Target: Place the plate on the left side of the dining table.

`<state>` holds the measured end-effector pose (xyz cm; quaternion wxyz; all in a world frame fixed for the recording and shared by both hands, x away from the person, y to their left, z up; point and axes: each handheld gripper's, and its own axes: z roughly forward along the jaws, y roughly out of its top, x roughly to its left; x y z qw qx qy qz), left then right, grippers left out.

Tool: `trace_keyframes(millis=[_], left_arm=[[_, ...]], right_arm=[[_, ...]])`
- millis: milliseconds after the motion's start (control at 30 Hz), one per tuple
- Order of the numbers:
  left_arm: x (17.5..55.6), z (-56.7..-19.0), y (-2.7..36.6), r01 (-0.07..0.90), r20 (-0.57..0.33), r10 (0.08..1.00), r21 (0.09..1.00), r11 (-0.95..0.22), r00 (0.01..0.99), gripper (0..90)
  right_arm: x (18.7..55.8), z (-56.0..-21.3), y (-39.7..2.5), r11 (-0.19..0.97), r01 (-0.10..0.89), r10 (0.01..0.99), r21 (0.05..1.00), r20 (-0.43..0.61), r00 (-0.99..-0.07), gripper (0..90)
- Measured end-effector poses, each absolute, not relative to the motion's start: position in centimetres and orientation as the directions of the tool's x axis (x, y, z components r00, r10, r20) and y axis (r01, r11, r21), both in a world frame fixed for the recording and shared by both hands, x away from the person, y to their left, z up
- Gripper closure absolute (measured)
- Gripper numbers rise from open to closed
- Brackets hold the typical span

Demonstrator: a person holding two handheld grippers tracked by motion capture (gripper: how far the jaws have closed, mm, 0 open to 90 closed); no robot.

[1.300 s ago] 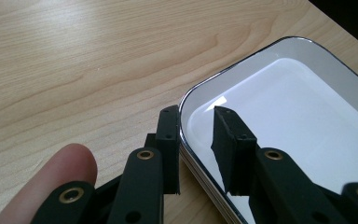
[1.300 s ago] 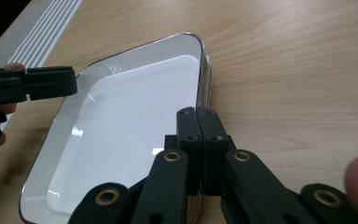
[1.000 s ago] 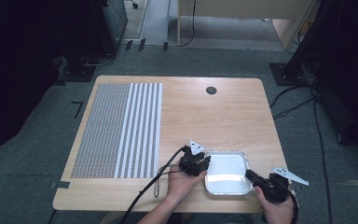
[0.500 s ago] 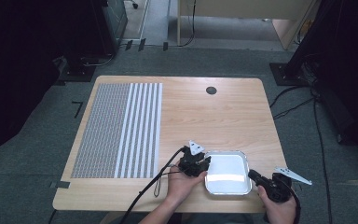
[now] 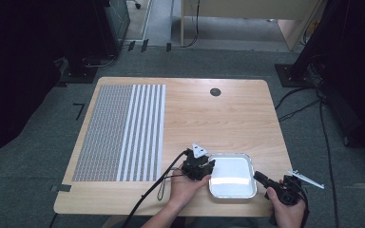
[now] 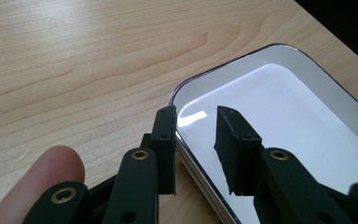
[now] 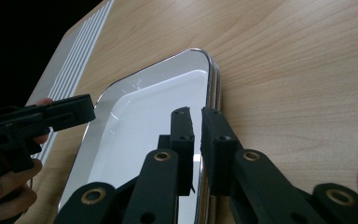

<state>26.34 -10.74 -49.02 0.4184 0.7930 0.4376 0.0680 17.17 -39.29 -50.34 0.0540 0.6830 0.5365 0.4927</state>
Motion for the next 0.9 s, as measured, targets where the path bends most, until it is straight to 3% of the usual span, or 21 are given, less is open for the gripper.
trace_keyframes(millis=[667, 867, 900], left_arm=[[26.2, -49.0, -10.7, 0.643, -0.271, 0.746, 0.719, -0.264, 0.609, 69.0], [26.1, -49.0, -10.8, 0.644, -0.270, 0.746, 0.718, -0.264, 0.608, 68.9], [26.1, -49.0, -10.8, 0.645, -0.272, 0.747, 0.718, -0.263, 0.607, 68.9]], right_arm=[[17.4, -50.8, -39.4, -0.429, 0.703, 0.771, 0.568, 0.636, -0.043, 83.6], [17.4, -50.8, -38.8, -0.393, 0.689, 0.809, 0.609, 0.585, -0.056, 84.0], [17.4, -50.6, -38.5, -0.367, 0.683, 0.838, 0.632, 0.544, -0.053, 87.9]])
